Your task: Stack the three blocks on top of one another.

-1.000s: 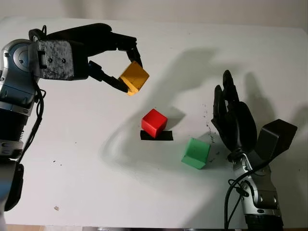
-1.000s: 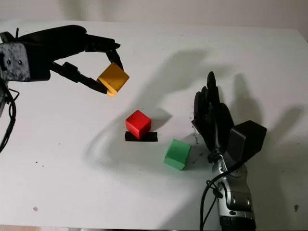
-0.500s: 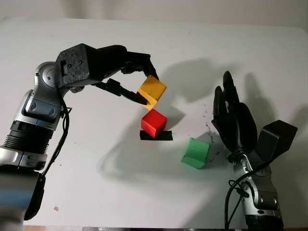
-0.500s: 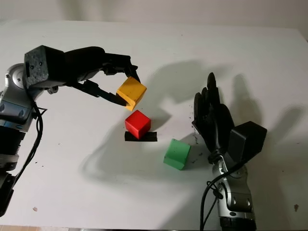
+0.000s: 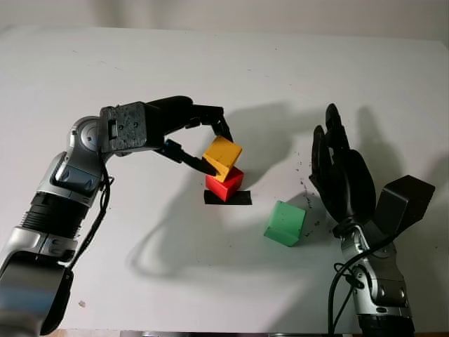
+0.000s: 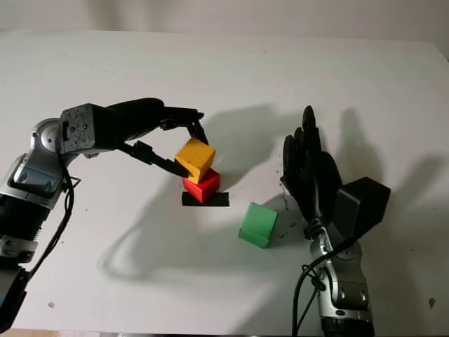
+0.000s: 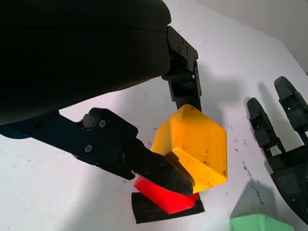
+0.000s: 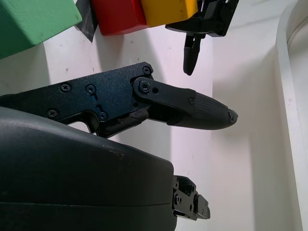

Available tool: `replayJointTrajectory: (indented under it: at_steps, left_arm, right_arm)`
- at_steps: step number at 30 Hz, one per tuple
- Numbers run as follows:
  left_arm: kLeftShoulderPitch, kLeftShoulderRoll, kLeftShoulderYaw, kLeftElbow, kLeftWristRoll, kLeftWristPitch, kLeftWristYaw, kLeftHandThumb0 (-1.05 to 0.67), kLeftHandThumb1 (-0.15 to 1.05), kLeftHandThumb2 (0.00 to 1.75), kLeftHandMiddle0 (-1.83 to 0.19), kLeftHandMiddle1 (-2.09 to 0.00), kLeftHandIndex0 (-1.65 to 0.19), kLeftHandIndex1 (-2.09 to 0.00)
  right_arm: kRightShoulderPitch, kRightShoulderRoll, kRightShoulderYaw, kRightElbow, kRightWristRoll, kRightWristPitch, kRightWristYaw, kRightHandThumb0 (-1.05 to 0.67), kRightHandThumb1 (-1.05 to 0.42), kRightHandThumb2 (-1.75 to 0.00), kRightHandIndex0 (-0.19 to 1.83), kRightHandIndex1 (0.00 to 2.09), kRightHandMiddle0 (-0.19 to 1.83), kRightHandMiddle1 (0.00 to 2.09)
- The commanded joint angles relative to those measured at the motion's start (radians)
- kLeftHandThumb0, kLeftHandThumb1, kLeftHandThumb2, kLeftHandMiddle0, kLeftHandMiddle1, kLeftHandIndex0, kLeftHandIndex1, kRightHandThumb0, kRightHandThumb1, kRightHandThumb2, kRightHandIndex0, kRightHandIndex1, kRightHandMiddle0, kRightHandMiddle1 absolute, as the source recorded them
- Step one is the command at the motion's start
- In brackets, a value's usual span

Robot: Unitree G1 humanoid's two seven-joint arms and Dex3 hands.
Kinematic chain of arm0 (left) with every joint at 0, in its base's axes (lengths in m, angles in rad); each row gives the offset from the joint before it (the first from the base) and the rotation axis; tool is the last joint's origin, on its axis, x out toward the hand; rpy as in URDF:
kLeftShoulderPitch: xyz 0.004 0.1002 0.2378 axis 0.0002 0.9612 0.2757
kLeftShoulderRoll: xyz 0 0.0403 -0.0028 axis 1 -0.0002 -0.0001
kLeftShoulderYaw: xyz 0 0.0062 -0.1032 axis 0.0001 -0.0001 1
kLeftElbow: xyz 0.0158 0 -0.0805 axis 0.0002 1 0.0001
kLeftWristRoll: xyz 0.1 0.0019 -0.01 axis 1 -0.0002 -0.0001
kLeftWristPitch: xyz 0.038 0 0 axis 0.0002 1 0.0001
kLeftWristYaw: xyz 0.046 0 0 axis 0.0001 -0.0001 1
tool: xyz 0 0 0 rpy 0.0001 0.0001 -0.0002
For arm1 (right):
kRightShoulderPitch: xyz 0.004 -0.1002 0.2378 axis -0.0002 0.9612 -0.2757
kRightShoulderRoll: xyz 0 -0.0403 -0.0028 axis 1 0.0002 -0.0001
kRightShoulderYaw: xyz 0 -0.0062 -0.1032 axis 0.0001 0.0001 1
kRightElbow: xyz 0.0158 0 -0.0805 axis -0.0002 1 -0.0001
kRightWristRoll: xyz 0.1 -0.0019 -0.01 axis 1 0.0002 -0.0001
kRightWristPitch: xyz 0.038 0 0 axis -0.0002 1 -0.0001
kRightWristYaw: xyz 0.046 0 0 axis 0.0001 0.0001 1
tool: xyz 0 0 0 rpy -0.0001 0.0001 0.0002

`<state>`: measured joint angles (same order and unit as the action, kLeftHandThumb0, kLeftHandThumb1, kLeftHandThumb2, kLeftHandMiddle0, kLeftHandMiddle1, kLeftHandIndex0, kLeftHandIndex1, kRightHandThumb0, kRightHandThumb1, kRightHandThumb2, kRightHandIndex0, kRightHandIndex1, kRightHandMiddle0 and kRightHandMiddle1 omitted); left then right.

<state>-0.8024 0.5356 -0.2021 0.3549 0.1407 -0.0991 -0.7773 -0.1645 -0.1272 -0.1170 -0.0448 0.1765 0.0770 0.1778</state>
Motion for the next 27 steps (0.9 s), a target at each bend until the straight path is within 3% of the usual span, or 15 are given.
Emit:
replayJointTrajectory:
  at_steps: [1,27]
  left_arm:
    - [0.010,-0.007,-0.010,0.008,0.005,-0.013,-0.003,-0.44,1.02,0.05,0.00,-0.04,-0.33,-1.43]
    - [0.001,-0.024,-0.019,0.046,0.038,-0.088,0.003,-0.47,1.05,0.06,0.01,-0.06,-0.27,-1.47]
  right_arm:
    - [0.008,-0.008,-0.007,-0.016,0.001,-0.002,-0.001,-0.66,-1.05,-0.65,-0.19,0.00,-0.19,0.00]
    - [0.014,-0.006,-0.012,-0.030,0.012,0.000,-0.021,-0.66,-1.05,-0.62,-0.19,0.00,-0.19,0.00]
